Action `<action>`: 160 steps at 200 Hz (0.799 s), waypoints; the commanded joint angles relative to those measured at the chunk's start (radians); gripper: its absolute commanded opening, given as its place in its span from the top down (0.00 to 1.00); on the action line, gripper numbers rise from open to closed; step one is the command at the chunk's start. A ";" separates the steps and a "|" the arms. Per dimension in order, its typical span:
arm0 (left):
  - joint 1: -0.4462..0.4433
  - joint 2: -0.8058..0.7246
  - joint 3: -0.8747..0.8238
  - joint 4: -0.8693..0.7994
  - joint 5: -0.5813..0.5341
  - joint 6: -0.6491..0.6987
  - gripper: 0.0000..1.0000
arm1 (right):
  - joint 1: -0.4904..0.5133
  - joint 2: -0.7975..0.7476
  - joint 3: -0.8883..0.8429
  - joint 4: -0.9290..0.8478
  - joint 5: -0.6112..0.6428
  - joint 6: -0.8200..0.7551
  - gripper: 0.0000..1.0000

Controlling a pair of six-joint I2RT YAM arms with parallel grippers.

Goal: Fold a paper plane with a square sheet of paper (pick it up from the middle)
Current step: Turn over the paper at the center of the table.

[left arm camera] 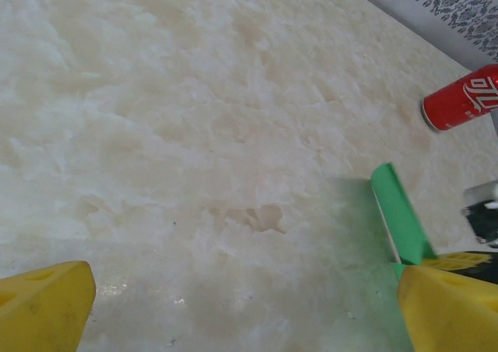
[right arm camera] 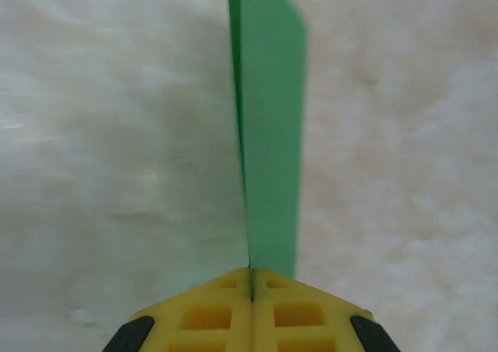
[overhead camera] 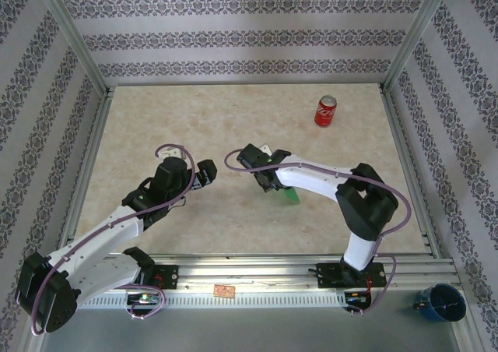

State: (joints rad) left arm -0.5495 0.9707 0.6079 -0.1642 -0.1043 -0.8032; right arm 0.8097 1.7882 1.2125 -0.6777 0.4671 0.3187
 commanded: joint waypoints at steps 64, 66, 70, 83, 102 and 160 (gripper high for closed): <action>0.012 0.077 0.012 0.060 0.103 -0.036 0.00 | -0.120 -0.142 -0.085 0.255 -0.733 0.155 0.59; 0.012 0.081 0.016 0.061 0.109 -0.036 0.00 | -0.131 -0.152 -0.095 0.269 -0.749 0.163 0.58; 0.013 0.094 0.021 0.064 0.121 -0.035 0.00 | -0.154 -0.170 -0.124 0.295 -0.784 0.187 0.58; 0.011 0.138 0.036 0.082 0.170 -0.031 0.03 | -0.237 -0.219 -0.211 0.384 -0.878 0.241 0.59; 0.011 0.225 0.070 0.107 0.249 -0.028 0.08 | -0.347 -0.244 -0.301 0.441 -0.974 0.276 0.62; -0.011 0.499 0.200 0.128 0.446 -0.044 0.35 | -0.521 -0.215 -0.442 0.525 -1.135 0.285 0.82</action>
State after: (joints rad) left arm -0.5488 1.4136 0.7673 -0.0742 0.2413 -0.8391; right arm 0.3157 1.5536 0.8108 -0.2359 -0.5468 0.5785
